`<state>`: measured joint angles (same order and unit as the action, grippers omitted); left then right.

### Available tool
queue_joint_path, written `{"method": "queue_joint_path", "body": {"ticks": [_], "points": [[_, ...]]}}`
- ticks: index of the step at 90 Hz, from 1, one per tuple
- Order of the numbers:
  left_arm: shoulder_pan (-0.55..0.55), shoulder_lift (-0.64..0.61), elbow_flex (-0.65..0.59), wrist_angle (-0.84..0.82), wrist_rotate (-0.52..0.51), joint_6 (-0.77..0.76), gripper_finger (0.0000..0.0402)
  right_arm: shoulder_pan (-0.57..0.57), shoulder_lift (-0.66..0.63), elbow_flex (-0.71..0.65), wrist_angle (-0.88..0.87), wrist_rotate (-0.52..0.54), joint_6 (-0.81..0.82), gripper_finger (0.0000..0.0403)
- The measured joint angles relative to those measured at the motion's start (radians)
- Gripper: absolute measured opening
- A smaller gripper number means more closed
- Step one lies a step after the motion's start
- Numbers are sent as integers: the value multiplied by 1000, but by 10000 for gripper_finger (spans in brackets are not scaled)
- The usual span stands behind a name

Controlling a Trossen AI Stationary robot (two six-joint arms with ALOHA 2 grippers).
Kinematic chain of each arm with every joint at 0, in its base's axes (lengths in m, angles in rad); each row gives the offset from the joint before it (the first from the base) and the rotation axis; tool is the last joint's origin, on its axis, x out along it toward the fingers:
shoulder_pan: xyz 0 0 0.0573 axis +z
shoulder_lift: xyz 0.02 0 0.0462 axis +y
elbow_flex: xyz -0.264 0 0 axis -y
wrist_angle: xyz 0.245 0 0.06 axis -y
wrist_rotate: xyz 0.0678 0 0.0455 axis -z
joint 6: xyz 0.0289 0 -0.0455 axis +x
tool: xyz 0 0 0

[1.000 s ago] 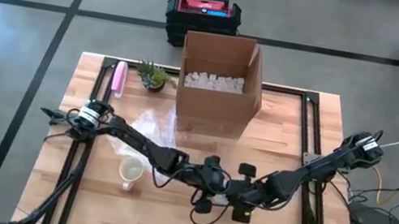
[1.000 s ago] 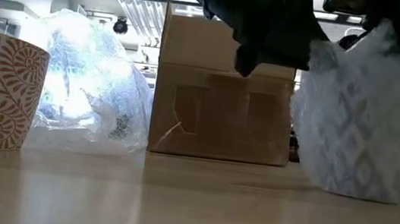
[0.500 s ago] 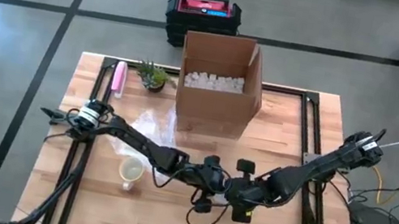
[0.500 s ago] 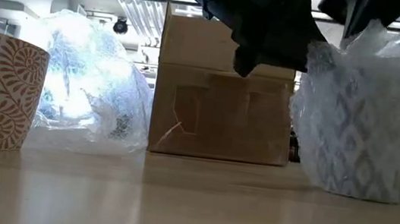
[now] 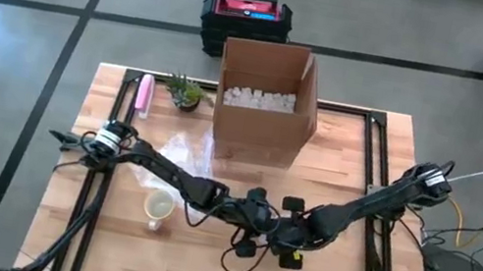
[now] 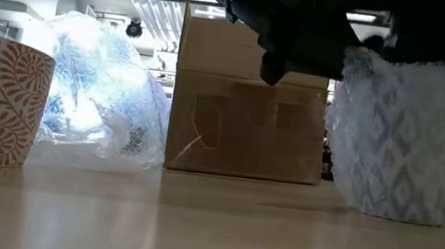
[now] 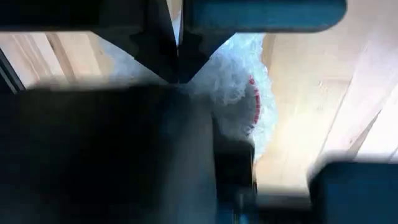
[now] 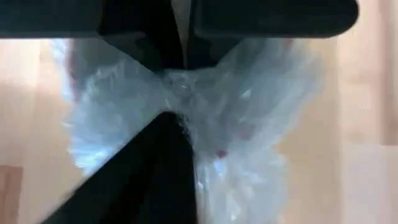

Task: Wrap mug
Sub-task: Wrap the gray patterned mug using the right bubble wrap

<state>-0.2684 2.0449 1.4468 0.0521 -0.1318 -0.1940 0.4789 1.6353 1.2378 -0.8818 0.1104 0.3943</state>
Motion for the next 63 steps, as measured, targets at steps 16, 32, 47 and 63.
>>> {"method": "queue_joint_path", "body": {"ticks": [16,32,47,63], "points": [[0,2,-2,-6,2,0,0,-1,-81,17,-1,80,13,7],[0,2,-2,-4,2,0,0,-1,-52,-4,14,99,10,7],[-1,0,-5,-9,0,8,0,0,19,-50,66,107,8,7],[1,-25,-4,-24,15,2,0,-4,78,-69,97,107,6,7]]}}
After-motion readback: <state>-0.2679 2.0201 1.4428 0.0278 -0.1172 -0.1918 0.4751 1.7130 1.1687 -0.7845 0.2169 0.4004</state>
